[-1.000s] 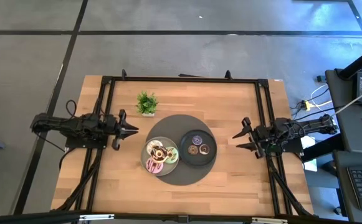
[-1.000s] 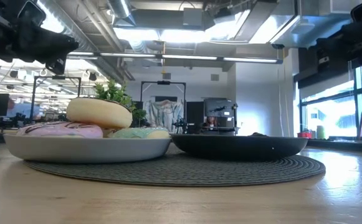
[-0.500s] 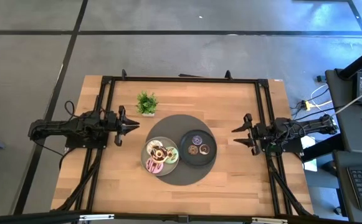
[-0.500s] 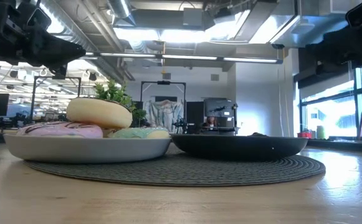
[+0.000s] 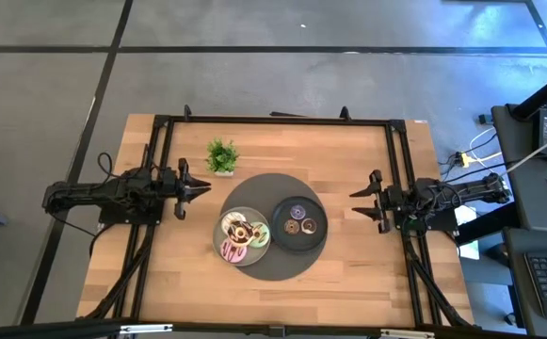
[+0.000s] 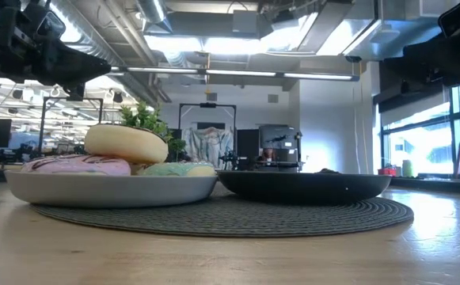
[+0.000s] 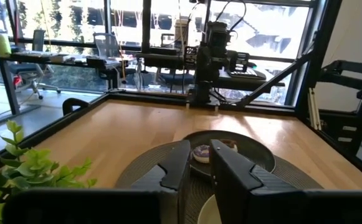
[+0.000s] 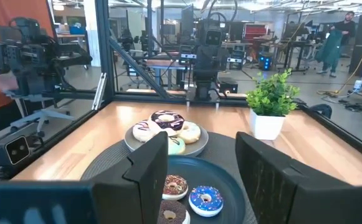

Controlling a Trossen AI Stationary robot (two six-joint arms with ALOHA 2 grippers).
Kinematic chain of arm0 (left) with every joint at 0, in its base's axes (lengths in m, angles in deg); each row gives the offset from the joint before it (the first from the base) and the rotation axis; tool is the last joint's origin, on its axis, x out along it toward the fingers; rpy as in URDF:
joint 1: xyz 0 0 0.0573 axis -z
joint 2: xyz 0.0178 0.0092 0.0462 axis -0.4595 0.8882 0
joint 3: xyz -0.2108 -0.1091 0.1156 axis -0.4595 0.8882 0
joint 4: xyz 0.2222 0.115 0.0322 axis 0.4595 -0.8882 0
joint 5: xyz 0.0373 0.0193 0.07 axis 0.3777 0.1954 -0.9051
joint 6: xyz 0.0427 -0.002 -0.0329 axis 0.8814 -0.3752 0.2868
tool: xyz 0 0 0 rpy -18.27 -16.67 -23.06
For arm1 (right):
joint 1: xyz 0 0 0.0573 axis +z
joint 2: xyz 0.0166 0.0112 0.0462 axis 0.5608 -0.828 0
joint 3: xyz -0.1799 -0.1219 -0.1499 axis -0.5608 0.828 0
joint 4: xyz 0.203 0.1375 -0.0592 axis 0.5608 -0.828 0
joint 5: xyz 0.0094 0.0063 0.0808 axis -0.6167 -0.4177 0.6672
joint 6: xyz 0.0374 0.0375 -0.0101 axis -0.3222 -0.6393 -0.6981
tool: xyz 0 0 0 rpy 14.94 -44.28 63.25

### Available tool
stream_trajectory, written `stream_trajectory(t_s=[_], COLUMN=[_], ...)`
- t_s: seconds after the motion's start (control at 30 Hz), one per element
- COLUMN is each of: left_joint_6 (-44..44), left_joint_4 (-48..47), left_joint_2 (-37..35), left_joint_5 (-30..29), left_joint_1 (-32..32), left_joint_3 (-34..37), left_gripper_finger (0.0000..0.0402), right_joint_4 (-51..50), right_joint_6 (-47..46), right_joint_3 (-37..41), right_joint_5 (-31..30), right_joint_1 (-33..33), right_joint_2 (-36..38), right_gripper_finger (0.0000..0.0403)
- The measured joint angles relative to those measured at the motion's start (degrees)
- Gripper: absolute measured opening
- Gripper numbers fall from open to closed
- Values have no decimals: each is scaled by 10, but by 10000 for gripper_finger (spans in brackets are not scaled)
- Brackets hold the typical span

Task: Pick & Place donuts
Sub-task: Return to Home Position

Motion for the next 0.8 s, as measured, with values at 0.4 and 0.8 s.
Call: stream_trajectory(t_s=[0.4, 0.8], left_joint_6=[0, 0], left_joint_4=[0, 1], left_joint_2=[0, 0], left_joint_5=[0, -1], left_joint_1=[0, 0], left_joint_3=[0, 0], left_gripper_finger=[52, 58], right_joint_4=[0, 0], right_joint_6=[-2, -2], right_joint_3=[0, 0], right_joint_5=[0, 0], right_joint_1=[0, 0], right_joint_2=[0, 0], right_gripper_finger=[188, 188])
